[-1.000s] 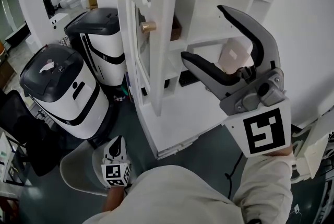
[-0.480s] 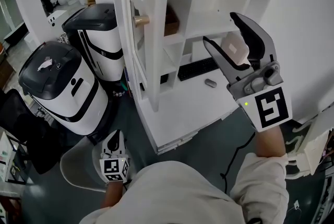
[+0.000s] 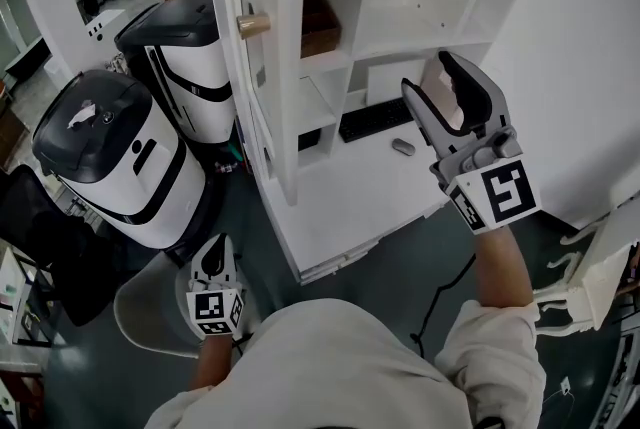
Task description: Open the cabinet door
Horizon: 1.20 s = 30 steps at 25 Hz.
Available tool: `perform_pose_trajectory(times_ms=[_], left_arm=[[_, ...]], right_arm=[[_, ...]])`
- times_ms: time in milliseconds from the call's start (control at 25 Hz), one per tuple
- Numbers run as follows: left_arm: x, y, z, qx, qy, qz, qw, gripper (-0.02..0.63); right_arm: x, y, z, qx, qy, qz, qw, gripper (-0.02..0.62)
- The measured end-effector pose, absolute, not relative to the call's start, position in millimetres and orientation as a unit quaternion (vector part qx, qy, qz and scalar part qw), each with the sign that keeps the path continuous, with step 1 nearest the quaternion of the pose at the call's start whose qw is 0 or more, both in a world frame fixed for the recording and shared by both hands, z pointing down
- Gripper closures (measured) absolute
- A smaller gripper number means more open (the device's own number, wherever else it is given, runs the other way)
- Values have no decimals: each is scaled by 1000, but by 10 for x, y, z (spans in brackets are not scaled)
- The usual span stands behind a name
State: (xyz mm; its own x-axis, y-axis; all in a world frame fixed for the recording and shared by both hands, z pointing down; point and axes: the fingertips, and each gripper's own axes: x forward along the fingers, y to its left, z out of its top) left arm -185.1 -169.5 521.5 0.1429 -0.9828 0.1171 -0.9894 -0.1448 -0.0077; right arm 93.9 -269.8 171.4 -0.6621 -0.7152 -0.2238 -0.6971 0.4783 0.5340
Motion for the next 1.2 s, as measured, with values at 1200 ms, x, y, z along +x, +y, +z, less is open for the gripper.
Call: perform_pose_trajectory(times_ms=[1200], left_arm=[[-1816, -2070, 5097, 754, -654, 59, 8, 606]], right_arm=[[1586, -3156, 3452, 461, -877, -133, 24, 402]])
